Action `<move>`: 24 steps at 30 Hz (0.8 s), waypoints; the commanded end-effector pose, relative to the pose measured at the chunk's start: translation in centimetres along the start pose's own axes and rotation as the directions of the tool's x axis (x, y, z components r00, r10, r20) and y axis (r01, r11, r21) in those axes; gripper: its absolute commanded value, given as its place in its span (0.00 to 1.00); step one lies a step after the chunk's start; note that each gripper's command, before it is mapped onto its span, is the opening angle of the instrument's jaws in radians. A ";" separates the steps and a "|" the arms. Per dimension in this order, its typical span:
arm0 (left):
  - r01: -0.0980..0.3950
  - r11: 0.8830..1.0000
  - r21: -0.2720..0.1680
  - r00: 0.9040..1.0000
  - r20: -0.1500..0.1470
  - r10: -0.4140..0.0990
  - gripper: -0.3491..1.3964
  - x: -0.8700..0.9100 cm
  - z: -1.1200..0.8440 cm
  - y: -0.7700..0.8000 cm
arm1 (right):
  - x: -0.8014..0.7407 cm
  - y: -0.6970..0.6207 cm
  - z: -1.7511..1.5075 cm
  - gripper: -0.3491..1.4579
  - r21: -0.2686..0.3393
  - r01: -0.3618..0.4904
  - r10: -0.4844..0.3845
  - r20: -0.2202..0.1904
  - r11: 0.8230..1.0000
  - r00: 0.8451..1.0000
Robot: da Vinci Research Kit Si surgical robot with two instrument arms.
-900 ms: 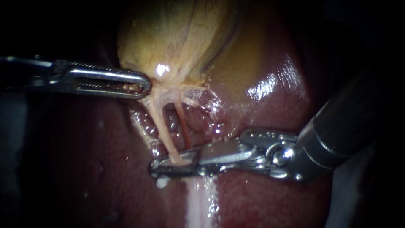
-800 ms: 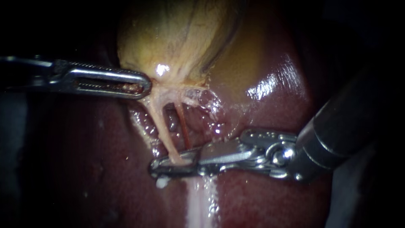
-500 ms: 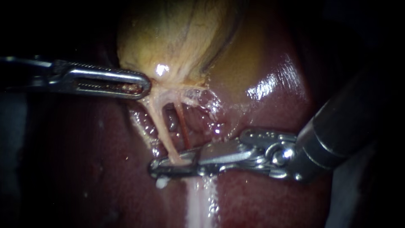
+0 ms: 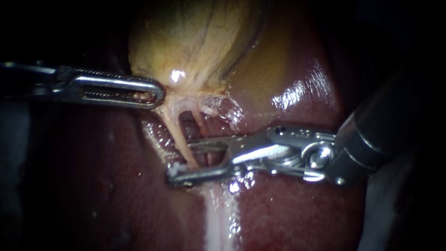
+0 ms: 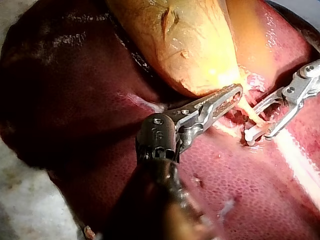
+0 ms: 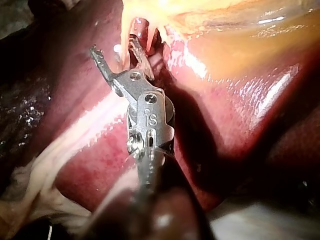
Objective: Going back second clip left tube
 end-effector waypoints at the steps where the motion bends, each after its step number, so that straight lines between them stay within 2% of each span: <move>1: 0.000 1.000 0.000 1.000 0.000 0.000 0.00 0.00 0.00 0.00 | 0.00 0.00 -0.02 0.47 0.000 0.000 0.000 0.000 1.000 1.000; 8: 0.000 1.000 0.001 1.000 -0.001 0.000 0.00 -0.01 -0.02 0.00 | -0.01 -0.05 -0.29 0.47 0.010 0.028 -0.028 0.003 1.000 1.000; 15: 0.000 1.000 0.001 1.000 -0.001 0.000 0.00 -0.01 -0.02 0.00 | 0.19 -0.13 -0.80 0.47 0.026 0.109 -0.109 0.002 0.994 0.994; 24: 0.000 1.000 0.001 1.000 -0.001 0.000 0.00 0.00 -0.02 0.00 | 0.33 -0.14 -1.39 0.47 0.031 0.199 -0.199 -0.001 0.980 0.980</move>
